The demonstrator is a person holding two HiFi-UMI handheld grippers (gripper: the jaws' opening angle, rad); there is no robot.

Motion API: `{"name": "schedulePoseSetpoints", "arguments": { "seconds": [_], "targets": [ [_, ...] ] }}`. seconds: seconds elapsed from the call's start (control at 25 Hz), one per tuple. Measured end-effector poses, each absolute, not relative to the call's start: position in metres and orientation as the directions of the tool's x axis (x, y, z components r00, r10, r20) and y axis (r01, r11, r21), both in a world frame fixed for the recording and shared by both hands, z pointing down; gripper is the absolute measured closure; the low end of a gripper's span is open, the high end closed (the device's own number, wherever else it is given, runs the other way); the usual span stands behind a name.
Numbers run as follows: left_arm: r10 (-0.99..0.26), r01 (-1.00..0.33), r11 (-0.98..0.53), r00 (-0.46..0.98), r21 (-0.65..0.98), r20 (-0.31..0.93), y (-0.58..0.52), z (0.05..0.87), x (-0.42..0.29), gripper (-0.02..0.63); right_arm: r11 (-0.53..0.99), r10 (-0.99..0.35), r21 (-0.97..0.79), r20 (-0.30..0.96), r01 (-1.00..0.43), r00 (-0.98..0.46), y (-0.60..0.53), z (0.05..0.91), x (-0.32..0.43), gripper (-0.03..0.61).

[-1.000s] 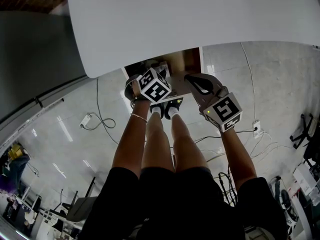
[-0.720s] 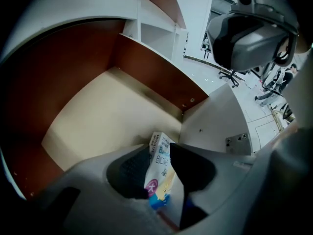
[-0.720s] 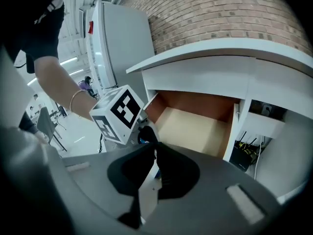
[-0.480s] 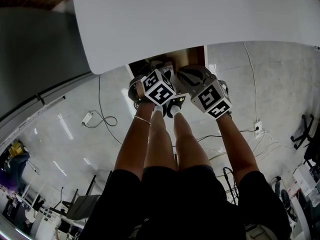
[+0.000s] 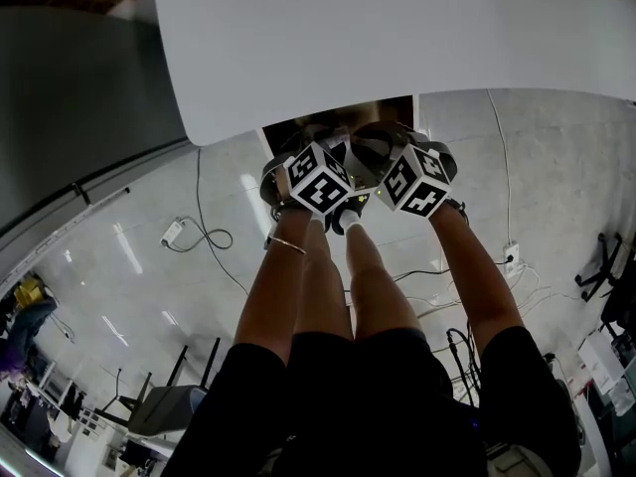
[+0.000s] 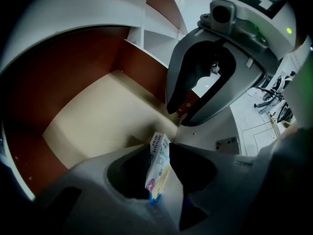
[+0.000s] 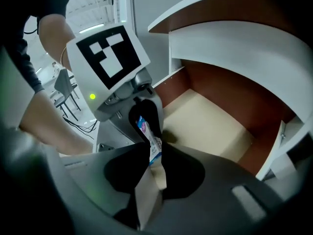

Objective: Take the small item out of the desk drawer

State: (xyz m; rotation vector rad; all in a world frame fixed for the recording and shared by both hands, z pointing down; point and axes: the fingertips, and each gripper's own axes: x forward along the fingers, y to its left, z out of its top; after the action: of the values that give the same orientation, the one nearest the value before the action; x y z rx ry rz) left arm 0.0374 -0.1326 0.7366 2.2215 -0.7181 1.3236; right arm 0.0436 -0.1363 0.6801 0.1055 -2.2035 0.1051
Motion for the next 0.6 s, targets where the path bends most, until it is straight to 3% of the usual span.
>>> {"name": "schedulePoseSetpoints", "arguments": {
  "seconds": [0.6],
  "targets": [
    [-0.191,-0.608,-0.783,0.432,0.128,0.881,-0.121,0.732,0.037,0.505,0.997,0.052,-0.022,0.893,0.072,-0.447,-0.127,0.725,0.033,0.445]
  ]
}}
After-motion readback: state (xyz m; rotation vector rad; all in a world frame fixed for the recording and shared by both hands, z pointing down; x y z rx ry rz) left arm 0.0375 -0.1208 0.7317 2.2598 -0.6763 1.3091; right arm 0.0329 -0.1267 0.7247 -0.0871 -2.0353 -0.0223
